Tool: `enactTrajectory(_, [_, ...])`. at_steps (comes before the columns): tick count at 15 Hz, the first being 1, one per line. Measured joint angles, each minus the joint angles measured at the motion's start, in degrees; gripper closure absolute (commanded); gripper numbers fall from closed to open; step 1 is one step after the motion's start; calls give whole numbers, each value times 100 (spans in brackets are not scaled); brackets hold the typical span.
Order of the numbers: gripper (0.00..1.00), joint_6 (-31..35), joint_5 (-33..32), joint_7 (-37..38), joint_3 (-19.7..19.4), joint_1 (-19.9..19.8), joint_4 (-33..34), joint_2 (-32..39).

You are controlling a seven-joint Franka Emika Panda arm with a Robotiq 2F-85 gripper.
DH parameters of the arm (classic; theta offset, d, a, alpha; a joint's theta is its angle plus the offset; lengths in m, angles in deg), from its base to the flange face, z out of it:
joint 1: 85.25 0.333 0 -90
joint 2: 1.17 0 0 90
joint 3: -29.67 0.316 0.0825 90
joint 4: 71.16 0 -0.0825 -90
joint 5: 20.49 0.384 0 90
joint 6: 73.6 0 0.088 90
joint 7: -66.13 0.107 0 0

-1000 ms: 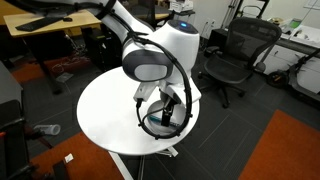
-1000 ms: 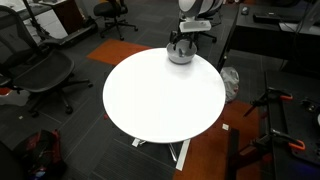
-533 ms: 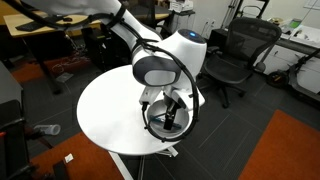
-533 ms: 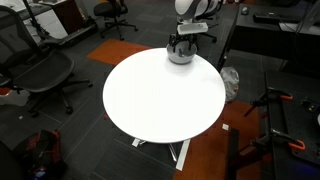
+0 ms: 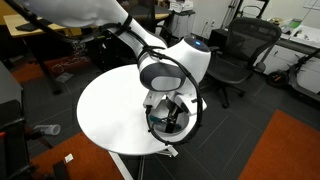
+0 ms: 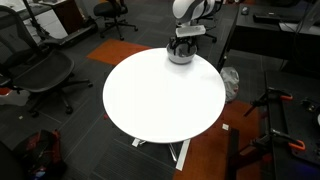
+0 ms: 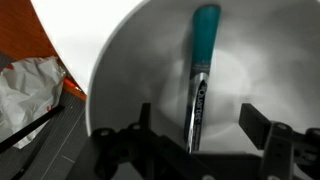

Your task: Put the marker on the table

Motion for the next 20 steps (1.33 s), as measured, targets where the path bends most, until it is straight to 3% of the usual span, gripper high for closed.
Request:
enactTrajectory(8, [100,-111,0,6,-28,-13,243,166])
enactTrajectory(10, [95,-123,0,6,-29,-13,265,174])
enactTrajectory(20, [95,-23,-89,2,-34,82,46,-270])
